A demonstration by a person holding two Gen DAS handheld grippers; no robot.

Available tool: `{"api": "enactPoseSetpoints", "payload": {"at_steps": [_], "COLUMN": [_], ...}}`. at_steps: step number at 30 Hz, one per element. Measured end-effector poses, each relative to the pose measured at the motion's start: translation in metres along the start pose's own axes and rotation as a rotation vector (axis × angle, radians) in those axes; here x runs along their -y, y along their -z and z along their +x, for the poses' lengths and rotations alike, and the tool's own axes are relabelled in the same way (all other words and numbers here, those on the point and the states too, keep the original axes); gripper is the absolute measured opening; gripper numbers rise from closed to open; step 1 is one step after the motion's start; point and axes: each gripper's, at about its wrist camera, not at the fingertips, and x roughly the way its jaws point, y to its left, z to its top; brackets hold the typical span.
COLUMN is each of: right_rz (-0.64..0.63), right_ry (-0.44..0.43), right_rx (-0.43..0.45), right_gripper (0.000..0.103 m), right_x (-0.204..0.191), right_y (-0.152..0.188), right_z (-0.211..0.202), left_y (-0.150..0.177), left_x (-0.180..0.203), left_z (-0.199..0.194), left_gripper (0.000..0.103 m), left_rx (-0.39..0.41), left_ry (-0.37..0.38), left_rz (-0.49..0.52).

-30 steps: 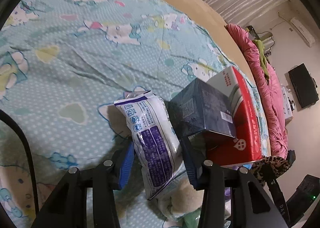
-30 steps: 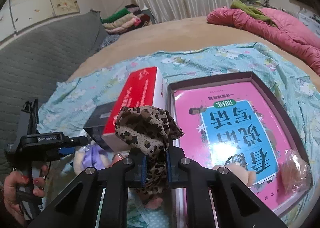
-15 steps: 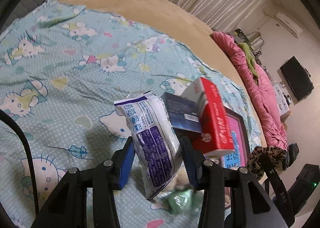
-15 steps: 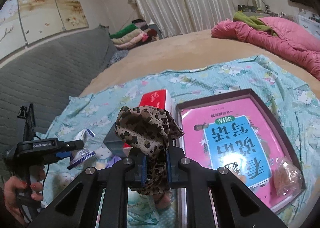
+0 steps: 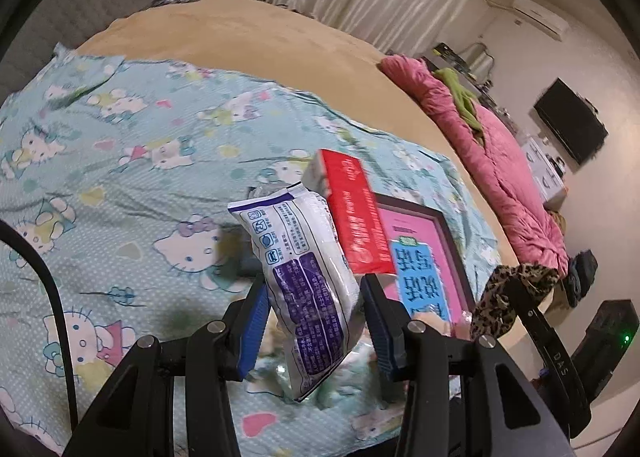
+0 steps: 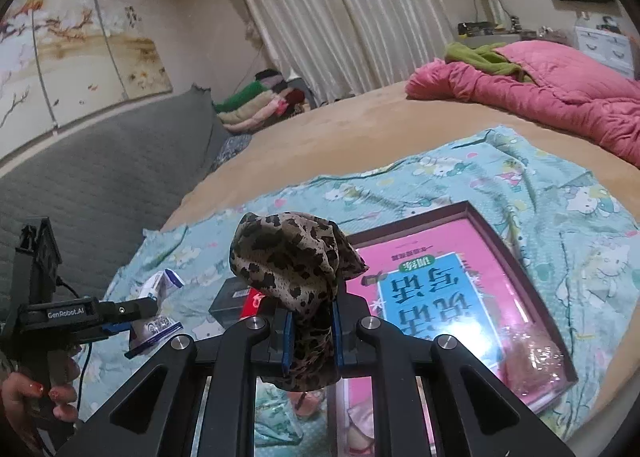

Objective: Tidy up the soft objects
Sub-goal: 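Lift and carry the packet with the left tool while the right tool carries the leopard cloth toward the tray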

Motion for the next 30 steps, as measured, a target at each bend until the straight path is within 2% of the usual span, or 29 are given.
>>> {"api": "enactPoseSetpoints", "payload": {"at_steps": [9, 21, 30], "right_rz": [0.027, 0.104, 0.090], "right_ry": [0.047, 0.064, 0.150], "right_rx": [0.063, 0.114, 0.069], "right_gripper": [0.015, 0.015, 0.015], "right_x": [0.021, 0.055, 0.068], "right_y": [-0.006, -0.012, -0.011], "right_z": [-0.030, -0.054, -0.050], "left_y": [0.011, 0.020, 0.030], "left_x": [0.059, 0.117, 0.148], "left_z": [-0.001, 0.010, 0.042], "left_gripper": [0.046, 0.046, 0.046], "left_rx": [-0.013, -0.036, -0.092], "left_ry": [0.028, 0.038, 0.034], "left_rz": [0.113, 0.222, 0.298]}}
